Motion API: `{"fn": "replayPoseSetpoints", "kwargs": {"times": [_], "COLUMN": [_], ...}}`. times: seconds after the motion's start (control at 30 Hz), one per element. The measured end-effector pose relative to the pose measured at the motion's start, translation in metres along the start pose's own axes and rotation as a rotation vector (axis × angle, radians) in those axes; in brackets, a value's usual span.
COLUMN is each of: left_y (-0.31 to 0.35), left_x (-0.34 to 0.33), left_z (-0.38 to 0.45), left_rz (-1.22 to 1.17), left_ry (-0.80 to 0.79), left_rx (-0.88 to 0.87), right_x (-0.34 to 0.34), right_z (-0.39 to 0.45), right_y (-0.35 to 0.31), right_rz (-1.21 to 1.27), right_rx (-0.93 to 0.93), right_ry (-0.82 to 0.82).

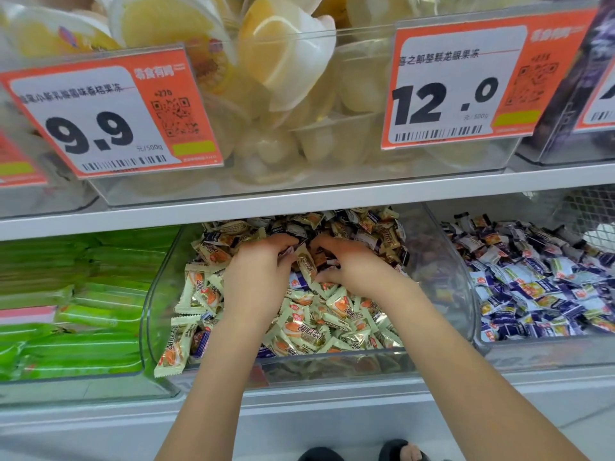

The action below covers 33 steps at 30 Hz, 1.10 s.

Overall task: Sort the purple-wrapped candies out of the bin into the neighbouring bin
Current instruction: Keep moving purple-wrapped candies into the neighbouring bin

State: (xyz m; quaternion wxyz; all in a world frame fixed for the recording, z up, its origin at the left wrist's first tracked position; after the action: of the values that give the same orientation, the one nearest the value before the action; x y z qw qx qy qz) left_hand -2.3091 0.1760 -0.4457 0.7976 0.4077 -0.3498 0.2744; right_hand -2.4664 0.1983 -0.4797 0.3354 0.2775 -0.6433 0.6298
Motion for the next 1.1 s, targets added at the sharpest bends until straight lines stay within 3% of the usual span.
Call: {"fn": "replayPoseSetpoints", "kwargs": {"times": [0.2, 0.37, 0.53, 0.7, 0.9, 1.0, 1.1], "left_y": [0.012, 0.02, 0.035, 0.057, 0.102, 0.124, 0.141], "left_x": [0.006, 0.014, 0.016, 0.015, 0.003, -0.008, -0.02], "left_z": [-0.005, -0.009, -0.016, -0.022, -0.032, -0.038, -0.042], "left_rz": [-0.082, -0.249, -0.326, -0.414, -0.607, -0.623, -0.586], "left_ry": [-0.041, 0.027, -0.011, -0.039, -0.082, -0.135, -0.191], "left_rx": [0.067, 0.105, 0.062, -0.014, -0.086, -0.162, -0.217], "right_x": [0.008, 0.03, 0.052, 0.066, 0.117, 0.138, 0.145], "right_z": [-0.01, -0.021, -0.041, -0.073, -0.131, -0.15, -0.157], "right_y": [0.006, 0.0, -0.002, -0.015, 0.007, 0.04, 0.073], "right_rz": [0.211, 0.485, 0.689, 0.571, 0.376, 0.29, 0.298], "right_rx": [0.017, 0.018, -0.048, 0.038, 0.11, 0.024, -0.095], "right_ry": [0.044, 0.188, 0.247, 0.248, 0.637, 0.73, 0.647]}}
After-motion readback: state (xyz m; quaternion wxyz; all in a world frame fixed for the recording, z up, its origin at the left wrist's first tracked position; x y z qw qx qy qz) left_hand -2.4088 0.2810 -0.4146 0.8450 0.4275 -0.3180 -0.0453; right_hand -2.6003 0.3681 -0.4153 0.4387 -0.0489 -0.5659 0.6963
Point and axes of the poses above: each hand's wrist, its own z-axis towards the middle knuckle, its own x-axis out of the back of the hand, y = z × x, the point moved 2 cm from there along z, towards the middle knuckle, and after that the axes turned 4 degrees about y, right-handed, at the moved point
